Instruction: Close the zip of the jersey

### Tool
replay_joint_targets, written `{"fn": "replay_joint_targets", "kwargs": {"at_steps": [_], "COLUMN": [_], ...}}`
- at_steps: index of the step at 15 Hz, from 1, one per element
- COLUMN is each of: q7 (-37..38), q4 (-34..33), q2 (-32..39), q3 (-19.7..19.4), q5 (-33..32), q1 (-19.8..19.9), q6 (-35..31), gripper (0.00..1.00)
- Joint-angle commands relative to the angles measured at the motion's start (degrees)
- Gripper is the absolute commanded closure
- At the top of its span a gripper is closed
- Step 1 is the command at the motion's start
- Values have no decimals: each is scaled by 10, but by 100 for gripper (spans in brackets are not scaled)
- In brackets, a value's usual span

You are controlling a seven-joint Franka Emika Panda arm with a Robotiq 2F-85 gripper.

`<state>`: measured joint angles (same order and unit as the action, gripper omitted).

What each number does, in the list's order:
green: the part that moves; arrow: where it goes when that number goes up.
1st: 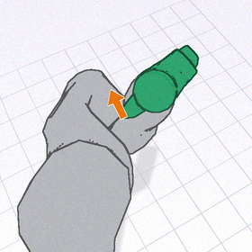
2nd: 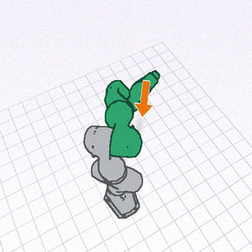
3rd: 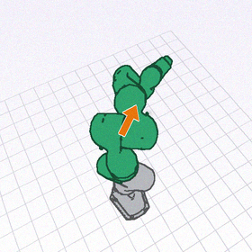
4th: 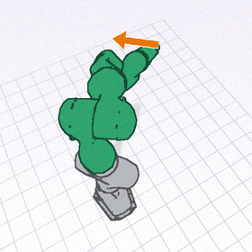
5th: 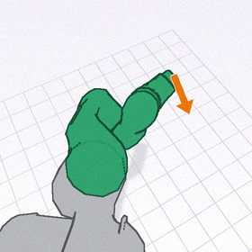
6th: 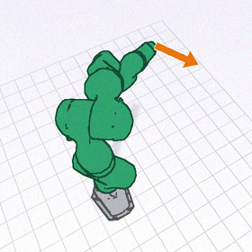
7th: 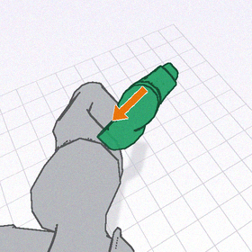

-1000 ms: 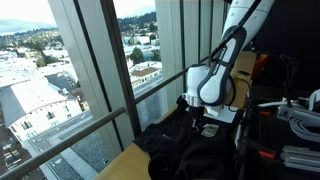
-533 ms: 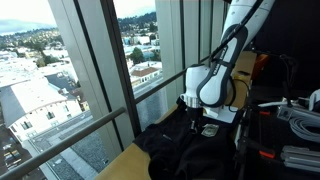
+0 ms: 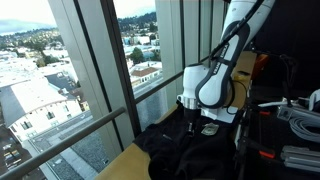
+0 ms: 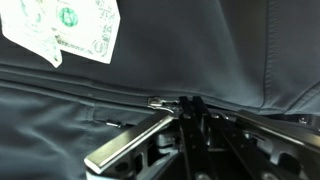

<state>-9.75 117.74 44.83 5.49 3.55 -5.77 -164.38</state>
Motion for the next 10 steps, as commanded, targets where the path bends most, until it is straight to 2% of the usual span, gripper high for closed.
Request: {"fn": "replay_joint_targets", "kwargs": {"at_steps": [1,10], "q7": [29,39], "q4": [1,-25], "q2": [-6,9], "q3": [14,19], "q5": [-15,-16], "q1": [-12,-38], "q6": [-5,-3], "gripper": [98,98]}}
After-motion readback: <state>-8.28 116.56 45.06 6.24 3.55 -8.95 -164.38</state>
